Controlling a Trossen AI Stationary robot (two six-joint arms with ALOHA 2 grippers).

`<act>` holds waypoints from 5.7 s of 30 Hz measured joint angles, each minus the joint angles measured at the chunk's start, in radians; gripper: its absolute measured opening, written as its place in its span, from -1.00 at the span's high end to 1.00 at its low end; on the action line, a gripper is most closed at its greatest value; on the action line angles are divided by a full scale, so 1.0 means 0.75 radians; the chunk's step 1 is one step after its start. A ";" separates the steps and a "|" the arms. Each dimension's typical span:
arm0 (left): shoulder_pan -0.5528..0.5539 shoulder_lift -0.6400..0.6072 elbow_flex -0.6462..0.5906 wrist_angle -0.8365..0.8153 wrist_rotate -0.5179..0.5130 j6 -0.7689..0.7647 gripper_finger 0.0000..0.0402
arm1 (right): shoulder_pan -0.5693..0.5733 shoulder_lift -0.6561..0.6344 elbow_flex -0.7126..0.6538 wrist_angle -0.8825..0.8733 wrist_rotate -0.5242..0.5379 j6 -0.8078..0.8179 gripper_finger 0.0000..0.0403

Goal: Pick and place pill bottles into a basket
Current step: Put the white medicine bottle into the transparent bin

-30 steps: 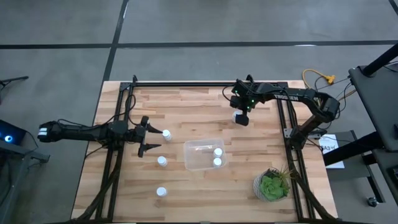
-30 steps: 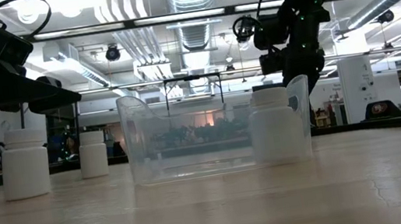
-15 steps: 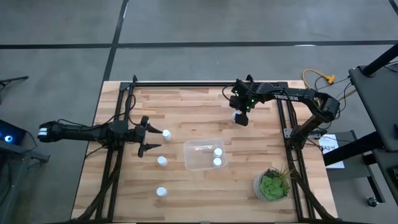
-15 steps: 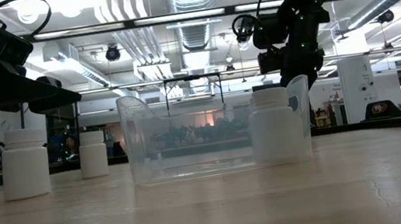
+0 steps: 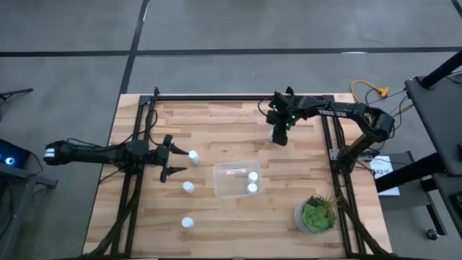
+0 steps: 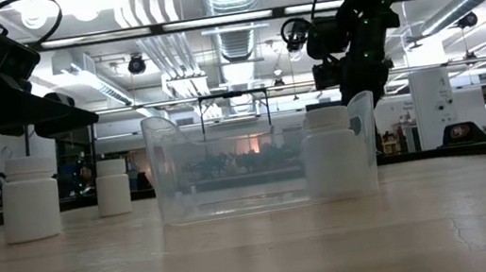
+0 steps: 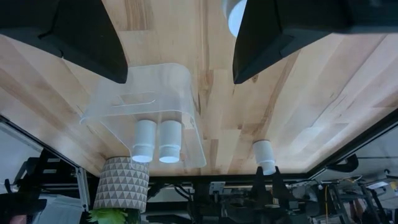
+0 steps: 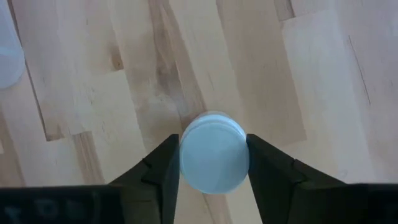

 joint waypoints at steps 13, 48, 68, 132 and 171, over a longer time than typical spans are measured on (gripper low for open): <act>0.000 0.000 0.000 0.000 0.000 0.000 -0.37 | 0.026 -0.012 0.170 -0.172 -0.074 0.060 0.31; 0.000 0.002 0.000 0.000 0.001 0.000 -0.37 | 0.771 0.058 0.680 -0.311 0.129 0.344 0.31; 0.000 0.000 0.000 0.000 0.000 0.000 -0.37 | 0.827 0.214 0.682 -0.264 0.176 0.342 0.31; 0.000 0.017 0.000 0.000 0.000 0.000 -0.37 | 0.827 0.665 0.968 -0.393 0.185 0.169 0.08; 0.000 0.016 0.000 0.000 0.000 0.000 -0.37 | 0.809 0.505 1.004 -0.214 0.050 0.180 -0.32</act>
